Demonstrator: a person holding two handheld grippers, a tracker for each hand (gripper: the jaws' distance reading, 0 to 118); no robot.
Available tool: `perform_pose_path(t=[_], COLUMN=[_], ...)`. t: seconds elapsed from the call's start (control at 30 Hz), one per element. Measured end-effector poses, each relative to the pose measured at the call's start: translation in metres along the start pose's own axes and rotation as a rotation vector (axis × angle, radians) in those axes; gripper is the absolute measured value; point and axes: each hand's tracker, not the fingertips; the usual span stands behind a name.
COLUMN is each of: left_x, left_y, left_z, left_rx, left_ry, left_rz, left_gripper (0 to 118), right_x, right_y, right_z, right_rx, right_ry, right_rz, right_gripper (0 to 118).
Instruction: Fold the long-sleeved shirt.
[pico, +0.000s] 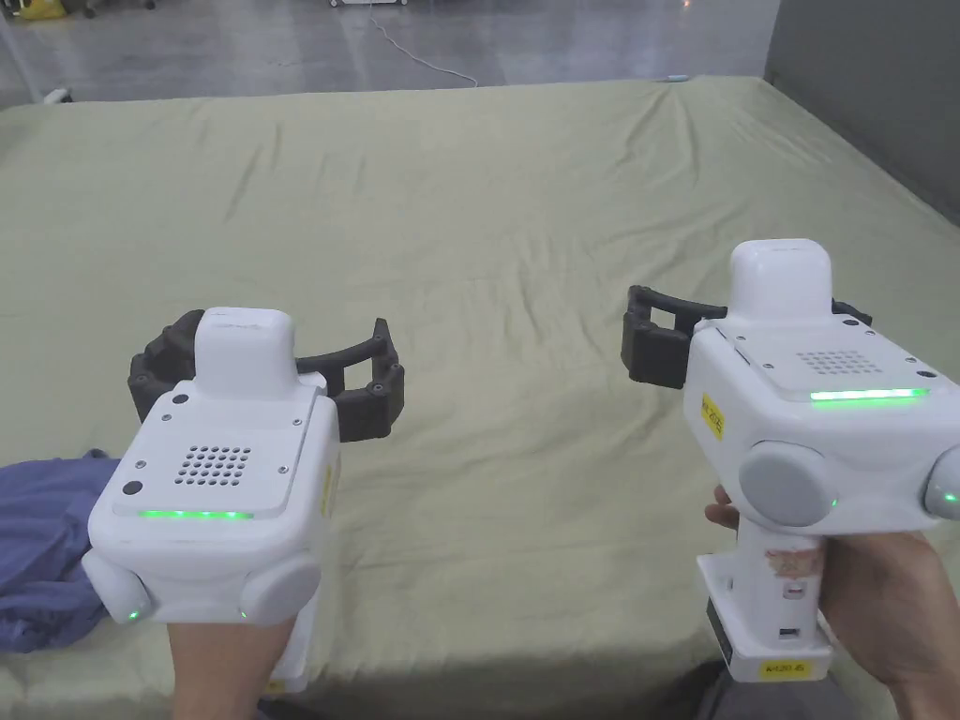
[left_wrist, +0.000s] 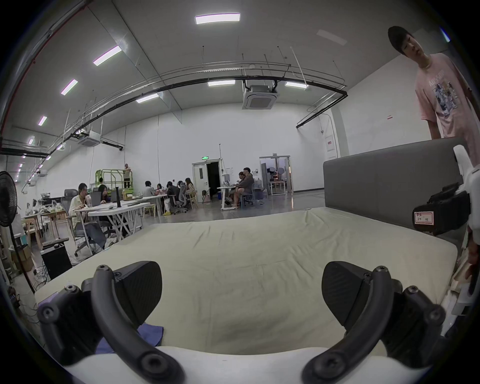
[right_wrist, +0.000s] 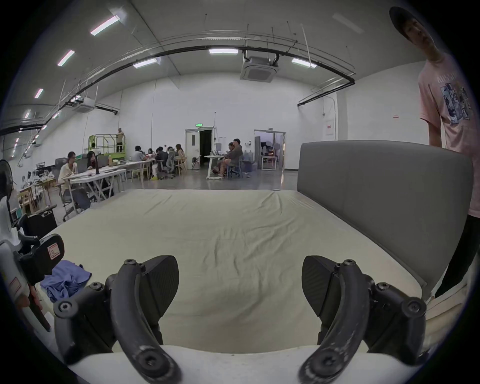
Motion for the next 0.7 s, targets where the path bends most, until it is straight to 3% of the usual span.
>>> perform_pose_path(t=[0.07,0.17,0.3,0.4,0.5,0.6,0.7], left_x=[0.001,0.001,0.001,0.001,0.001,0.001,0.001], left_y=[0.0,-0.001,-0.001,-0.002,-0.002,-0.002,-0.003], left_z=[0.0,0.0,0.001,0.001,0.002,0.003,0.003], left_rx=[-0.001,-0.001,-0.002,-0.005,-0.006,-0.006,-0.009], left_ry=[-0.002,-0.002,0.001,0.001,-0.001,-0.002,0.0], left_rz=[-0.001,-0.001,-0.004,-0.001,0.004,0.001,0.003], left_gripper=[118,118,118,118,118,118,118], right_x=[-0.001,0.006,0.013,0.014,0.007,0.009,0.009], right_y=[-0.001,-0.005,-0.002,-0.008,-0.019,-0.023,-0.026], right_z=[-0.003,-0.004,-0.003,-0.006,-0.007,-0.004,-0.001], right_rx=[-0.005,0.037,-0.045,-0.08,-0.052,0.003,0.064], right_ry=[-0.051,-0.033,-0.029,-0.007,-0.135,-0.039,-0.022], right_rz=[-0.012,-0.046,-0.062,0.044,0.112,0.125,0.126], right_gripper=[98,97,97,98,98,98,98])
